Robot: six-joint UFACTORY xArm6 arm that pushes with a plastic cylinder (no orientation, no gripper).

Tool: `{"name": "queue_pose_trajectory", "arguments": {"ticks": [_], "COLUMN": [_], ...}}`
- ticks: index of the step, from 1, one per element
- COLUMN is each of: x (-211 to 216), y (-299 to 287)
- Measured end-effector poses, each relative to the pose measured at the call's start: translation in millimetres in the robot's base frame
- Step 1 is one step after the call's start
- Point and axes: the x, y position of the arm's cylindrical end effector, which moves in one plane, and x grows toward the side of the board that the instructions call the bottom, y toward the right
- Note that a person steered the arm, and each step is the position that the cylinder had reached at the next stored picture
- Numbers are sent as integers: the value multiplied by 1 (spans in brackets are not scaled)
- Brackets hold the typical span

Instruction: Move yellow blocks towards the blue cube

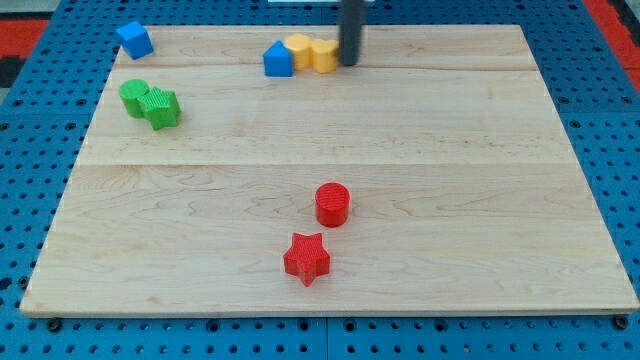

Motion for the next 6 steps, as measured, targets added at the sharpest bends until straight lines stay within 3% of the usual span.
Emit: {"name": "queue_pose_trajectory", "arguments": {"ticks": [1, 2, 4, 5, 6], "x": [-4, 19, -13, -59, -40], "y": [-66, -42, 77, 67, -1]}}
